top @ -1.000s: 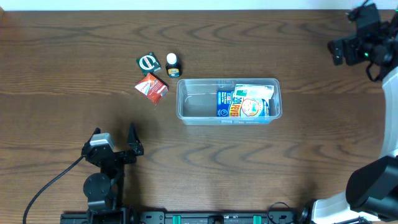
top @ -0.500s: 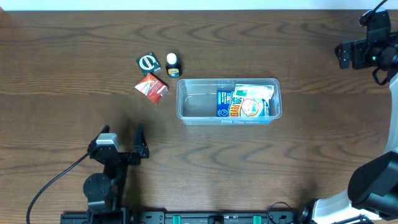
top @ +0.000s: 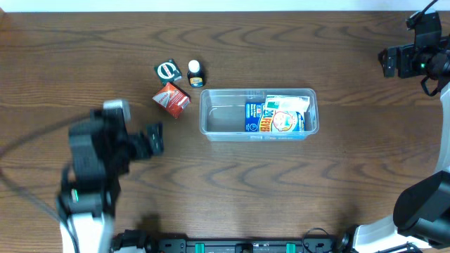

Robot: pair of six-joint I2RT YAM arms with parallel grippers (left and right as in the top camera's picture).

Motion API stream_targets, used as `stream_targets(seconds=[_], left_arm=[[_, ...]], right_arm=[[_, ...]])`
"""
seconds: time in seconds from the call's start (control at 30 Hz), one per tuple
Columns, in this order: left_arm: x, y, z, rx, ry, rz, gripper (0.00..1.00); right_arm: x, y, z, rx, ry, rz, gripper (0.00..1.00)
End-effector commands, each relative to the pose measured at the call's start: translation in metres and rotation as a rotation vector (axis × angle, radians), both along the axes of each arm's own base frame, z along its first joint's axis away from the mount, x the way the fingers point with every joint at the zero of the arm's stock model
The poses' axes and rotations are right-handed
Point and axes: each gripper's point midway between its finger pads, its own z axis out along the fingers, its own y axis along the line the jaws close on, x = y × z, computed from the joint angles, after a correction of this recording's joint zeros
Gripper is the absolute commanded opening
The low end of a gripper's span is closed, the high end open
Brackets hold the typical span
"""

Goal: Pack container
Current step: 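Reach the left gripper to the red Panadol ActiFast box and grasp it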

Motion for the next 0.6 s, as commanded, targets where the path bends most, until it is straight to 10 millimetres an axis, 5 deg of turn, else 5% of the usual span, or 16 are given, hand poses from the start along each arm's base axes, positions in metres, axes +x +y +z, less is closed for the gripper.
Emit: stream_targets(seconds=[0.0,0.17,0.4,0.57], left_arm=[[0.031,-0.003,0.004,-0.038,0.158,-0.034,0.98],[0.067,-0.028,-0.008,-0.194,0.308,-0.133,0.98],[0.111,-0.050,-0.042,-0.341,0.303,-0.237,0.98],[0.138,-0.036,-0.082,-0.442,0.409,0.034,0.98]], right_arm=[[0.001,-0.002,-0.001,0.014,0.002,-0.009,0.99],[0.001,-0.002,-0.001,0.014,0.002,-0.009,0.99],[0.001,-0.002,-0.001,0.014,0.002,-0.009,0.99],[0.001,-0.002,-0.001,0.014,0.002,-0.009,0.99]])
